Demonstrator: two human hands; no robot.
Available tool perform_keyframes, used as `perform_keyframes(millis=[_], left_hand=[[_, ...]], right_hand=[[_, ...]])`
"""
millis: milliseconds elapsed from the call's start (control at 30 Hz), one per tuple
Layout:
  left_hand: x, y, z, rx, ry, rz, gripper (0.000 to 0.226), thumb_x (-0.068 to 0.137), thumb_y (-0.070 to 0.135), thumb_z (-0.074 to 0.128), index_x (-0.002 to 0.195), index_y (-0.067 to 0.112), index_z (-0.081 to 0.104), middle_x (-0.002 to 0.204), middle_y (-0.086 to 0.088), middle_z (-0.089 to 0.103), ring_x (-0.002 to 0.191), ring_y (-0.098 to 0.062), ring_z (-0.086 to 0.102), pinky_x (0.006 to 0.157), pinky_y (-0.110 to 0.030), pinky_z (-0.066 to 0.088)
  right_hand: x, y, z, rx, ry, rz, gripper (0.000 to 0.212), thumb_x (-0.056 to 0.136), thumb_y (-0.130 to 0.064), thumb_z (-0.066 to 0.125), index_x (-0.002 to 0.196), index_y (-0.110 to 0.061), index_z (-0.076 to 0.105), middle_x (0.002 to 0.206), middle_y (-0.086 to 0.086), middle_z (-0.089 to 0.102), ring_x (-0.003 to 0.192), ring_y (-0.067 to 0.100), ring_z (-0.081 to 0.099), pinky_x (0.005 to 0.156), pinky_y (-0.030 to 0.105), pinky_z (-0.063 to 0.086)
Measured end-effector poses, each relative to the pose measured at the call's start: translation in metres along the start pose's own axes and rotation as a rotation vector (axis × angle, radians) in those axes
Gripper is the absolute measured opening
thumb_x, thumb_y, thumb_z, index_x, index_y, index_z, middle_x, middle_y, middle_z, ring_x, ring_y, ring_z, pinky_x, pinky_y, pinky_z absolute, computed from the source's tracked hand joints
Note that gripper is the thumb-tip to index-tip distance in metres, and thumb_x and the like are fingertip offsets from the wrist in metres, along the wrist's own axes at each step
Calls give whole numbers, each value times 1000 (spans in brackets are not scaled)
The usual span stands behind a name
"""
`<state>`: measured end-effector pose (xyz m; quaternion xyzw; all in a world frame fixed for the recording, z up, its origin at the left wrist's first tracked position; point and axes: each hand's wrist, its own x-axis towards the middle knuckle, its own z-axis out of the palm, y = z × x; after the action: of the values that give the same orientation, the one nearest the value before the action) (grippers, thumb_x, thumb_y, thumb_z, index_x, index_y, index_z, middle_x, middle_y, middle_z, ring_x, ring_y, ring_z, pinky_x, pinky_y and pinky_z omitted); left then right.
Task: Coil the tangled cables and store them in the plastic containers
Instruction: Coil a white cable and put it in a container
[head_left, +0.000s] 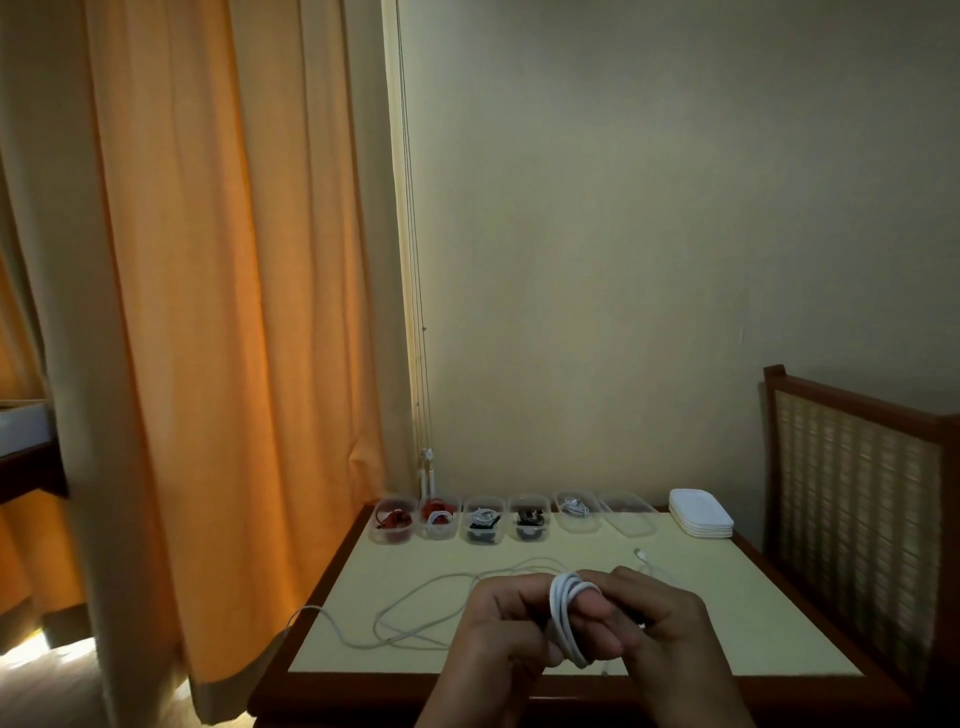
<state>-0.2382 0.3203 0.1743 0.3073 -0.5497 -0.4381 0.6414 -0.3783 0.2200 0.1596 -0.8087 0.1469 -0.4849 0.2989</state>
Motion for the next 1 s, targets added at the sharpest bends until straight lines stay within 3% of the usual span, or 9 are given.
perform_keyframes(millis=[100, 200, 300, 400, 500, 700, 833, 900, 1000], left_hand=[[0, -4, 4, -59, 23, 27, 51, 61, -6, 45, 105, -20, 68, 100, -40, 68, 100, -45, 70, 86, -45, 57], [3, -3, 7, -187, 138, 62, 50, 65, -7, 49, 108, -9, 74, 109, -37, 69, 111, -44, 69, 89, -40, 59], [8, -1, 8, -225, 273, 145, 47, 74, -4, 52, 118, -12, 67, 119, -34, 68, 120, -41, 65, 96, -36, 57], [8, -5, 5, 7, 400, 205, 38, 93, -14, 50, 126, 0, 64, 121, -17, 74, 123, -26, 66, 103, -28, 53], [10, -9, 0, 365, 482, 190, 47, 96, -17, 48, 124, 16, 67, 118, 5, 76, 122, -9, 65, 106, -24, 50], [10, -21, -3, 835, 371, -43, 41, 97, -1, 52, 116, 30, 71, 112, 28, 71, 118, 10, 59, 108, -24, 48], [9, -11, -5, 741, 241, -210, 32, 97, 6, 55, 112, 25, 77, 106, 13, 76, 104, -6, 69, 94, -26, 56], [8, -3, 0, 612, 161, -245, 29, 96, 0, 55, 111, 11, 78, 107, -3, 78, 106, -15, 72, 98, -32, 56], [4, 5, 6, 470, 67, -260, 32, 90, -14, 50, 111, -6, 73, 107, -21, 76, 105, -24, 74, 94, -29, 56]], right_hand=[[-1, 0, -1, -29, -14, 8, 31, 77, -28, 63, 90, -54, 75, 69, -15, 66, 68, 4, 64, 61, 17, 47], [-5, 1, -5, -59, -109, 93, 31, 91, -15, 69, 75, -41, 76, 65, -8, 68, 63, 7, 64, 62, 23, 48], [-10, -9, -7, -14, -202, 180, 25, 92, -21, 72, 80, -41, 79, 64, -2, 69, 59, 2, 59, 63, 17, 45], [-9, -17, -13, -96, -272, 210, 17, 91, -36, 72, 75, -41, 77, 67, -6, 70, 66, 7, 62, 65, 15, 45], [-7, -24, -22, -184, -280, 208, 14, 88, -41, 74, 75, -38, 76, 71, -11, 71, 76, 7, 67, 66, 15, 48], [-1, -30, -39, -250, -157, -103, 13, 85, -44, 76, 74, -39, 71, 72, -19, 63, 68, 6, 62, 62, 14, 44], [21, -28, -41, -279, -97, -184, 9, 86, -32, 79, 80, -37, 75, 75, -22, 62, 68, 2, 61, 62, 9, 41], [33, -26, -34, -225, -47, -170, 2, 83, -31, 79, 82, -33, 78, 77, -19, 67, 71, 6, 64, 64, 13, 45], [46, -20, -24, -97, 5, -100, 4, 79, -27, 80, 80, -30, 79, 75, -14, 69, 71, 10, 66, 65, 17, 48]])
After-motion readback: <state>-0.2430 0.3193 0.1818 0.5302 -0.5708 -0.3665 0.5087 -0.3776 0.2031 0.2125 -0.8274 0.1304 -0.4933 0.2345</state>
